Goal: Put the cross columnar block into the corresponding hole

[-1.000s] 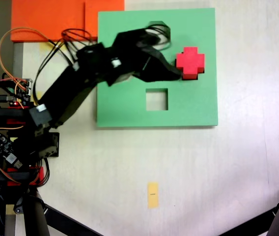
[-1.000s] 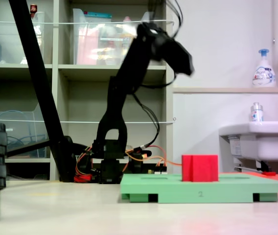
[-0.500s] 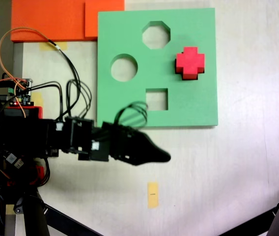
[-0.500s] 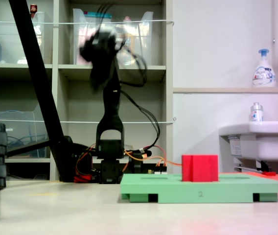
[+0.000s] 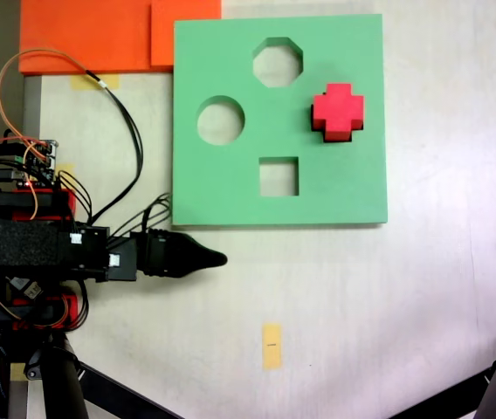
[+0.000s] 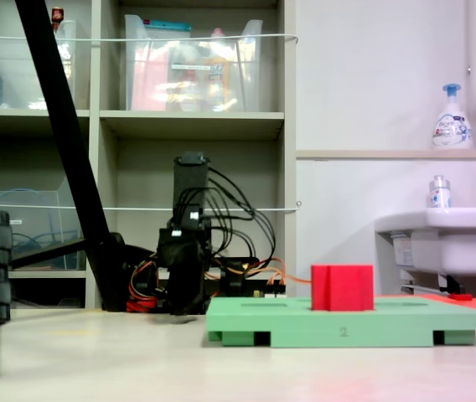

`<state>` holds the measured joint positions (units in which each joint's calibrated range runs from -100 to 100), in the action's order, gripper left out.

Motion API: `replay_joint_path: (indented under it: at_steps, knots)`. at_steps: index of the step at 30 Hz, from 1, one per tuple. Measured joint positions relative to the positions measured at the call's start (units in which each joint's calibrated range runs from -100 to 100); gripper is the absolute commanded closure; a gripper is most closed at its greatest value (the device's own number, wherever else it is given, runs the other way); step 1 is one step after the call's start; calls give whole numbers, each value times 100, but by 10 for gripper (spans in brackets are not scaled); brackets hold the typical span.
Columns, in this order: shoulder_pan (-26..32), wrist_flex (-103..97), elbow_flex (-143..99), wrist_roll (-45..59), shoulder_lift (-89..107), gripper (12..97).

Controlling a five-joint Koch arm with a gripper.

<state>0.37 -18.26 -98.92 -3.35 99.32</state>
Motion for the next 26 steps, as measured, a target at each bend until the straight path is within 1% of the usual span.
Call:
replay_joint_path:
  at_steps: [2,4,5,9,26]
  knots:
    - [5,39,0,5,0,589]
    - [5,617,0,29,0,596]
    - [5,842,0,39,27,623]
    - [5,1067,10,54,27,595]
    - [5,1067,10,49,27,595]
